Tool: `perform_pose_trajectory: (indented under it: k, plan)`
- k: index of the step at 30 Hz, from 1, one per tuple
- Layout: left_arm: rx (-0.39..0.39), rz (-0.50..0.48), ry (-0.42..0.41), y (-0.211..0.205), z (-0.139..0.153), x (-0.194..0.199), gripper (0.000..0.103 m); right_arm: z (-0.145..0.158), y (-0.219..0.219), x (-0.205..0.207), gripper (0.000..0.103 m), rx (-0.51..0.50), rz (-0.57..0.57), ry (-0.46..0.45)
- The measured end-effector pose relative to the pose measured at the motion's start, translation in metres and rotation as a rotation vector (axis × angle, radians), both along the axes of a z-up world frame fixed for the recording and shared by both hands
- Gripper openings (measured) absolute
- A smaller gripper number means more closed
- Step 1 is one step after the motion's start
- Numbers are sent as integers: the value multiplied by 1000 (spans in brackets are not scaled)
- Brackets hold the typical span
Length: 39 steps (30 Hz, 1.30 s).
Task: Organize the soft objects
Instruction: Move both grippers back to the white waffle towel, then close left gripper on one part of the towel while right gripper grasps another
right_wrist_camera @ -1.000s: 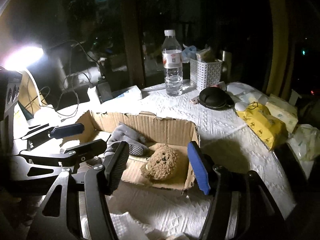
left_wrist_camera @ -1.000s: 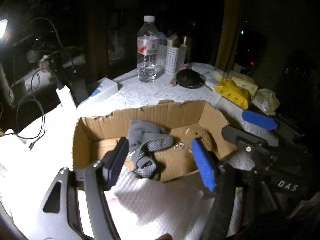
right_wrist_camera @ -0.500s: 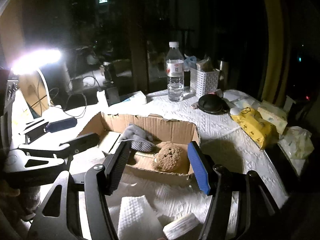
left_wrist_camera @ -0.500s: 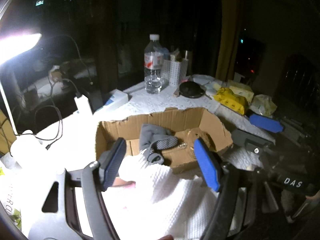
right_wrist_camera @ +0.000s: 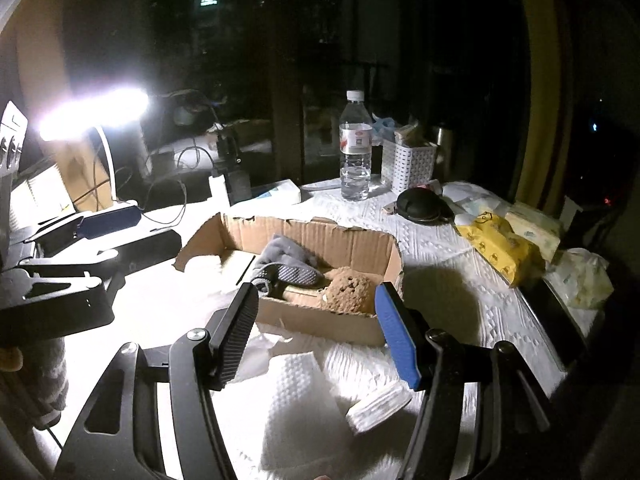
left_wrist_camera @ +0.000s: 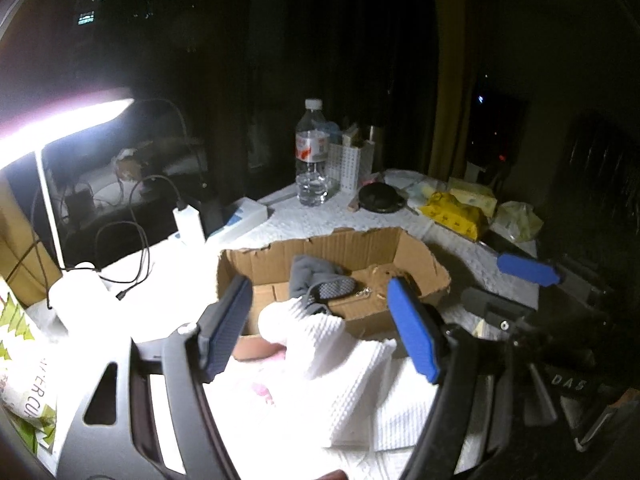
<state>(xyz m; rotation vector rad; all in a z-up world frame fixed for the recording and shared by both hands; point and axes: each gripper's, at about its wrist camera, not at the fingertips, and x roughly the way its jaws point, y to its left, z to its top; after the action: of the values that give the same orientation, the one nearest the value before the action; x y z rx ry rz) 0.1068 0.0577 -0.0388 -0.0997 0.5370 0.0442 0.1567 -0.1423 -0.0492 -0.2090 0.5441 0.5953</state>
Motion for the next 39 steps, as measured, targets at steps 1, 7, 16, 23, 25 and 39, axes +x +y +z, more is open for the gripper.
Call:
perform_pose_trajectory:
  k: [1,7,16,23,25,39]
  plan:
    - [2,1,-3,0,0,-2,72,0,0,-3,64,0,0,-2]
    - [8,11,3,5,-7,-10,72,-5,-3,-13,64,2,-1,5]
    - [-29,29,94,12,-44,0,72,-25,-7,-16,64,-6,5,45]
    - [-53,8,179,6,-78,13,72,-44,-10,-16,64,-11,38,87]
    - [-46,-6,187,2,-83,15,72,-51,-10,-16,64,-16,48,102]
    - [1,-57,218,-12,-100,19,34,-88,-2,-15,49,-39,101,184]
